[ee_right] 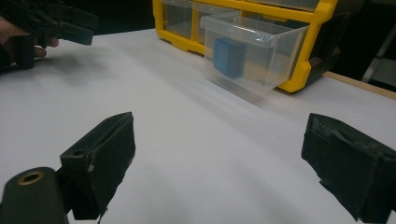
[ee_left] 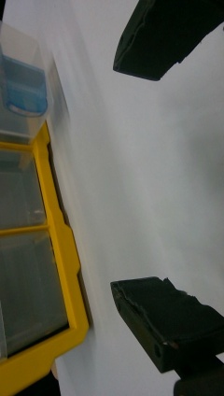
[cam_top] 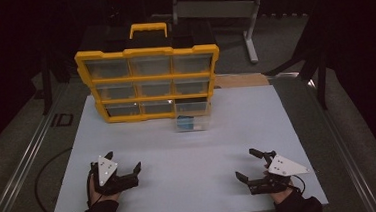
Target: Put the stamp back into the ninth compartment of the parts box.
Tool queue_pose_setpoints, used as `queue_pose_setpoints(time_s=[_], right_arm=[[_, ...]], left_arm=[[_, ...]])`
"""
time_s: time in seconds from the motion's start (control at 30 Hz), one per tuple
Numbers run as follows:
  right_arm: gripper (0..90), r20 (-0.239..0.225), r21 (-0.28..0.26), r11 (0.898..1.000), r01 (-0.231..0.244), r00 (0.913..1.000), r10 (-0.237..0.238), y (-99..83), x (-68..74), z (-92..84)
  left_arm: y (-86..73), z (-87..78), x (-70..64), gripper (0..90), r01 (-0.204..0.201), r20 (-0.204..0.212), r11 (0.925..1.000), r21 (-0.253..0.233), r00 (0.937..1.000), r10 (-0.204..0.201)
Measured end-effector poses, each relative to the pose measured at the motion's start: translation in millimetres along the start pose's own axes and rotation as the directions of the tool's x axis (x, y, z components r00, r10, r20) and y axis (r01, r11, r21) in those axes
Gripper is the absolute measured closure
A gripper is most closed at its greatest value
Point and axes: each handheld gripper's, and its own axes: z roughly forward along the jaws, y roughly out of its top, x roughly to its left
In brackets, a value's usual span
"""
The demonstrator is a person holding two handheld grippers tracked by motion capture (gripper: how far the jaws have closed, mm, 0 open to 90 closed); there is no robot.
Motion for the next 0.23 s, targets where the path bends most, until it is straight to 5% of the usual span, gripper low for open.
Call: queue_pose_setpoints(time_s=[0.23], right_arm=[[9.6,0.0,0.001,1.0,0.0,1.0,0.0,0.2,-0.3,0.1]], left_arm=[[0.0,-0.5,1.3,0.2,0.009,0.0,0.9999,-0.005,1.0,-0.009]])
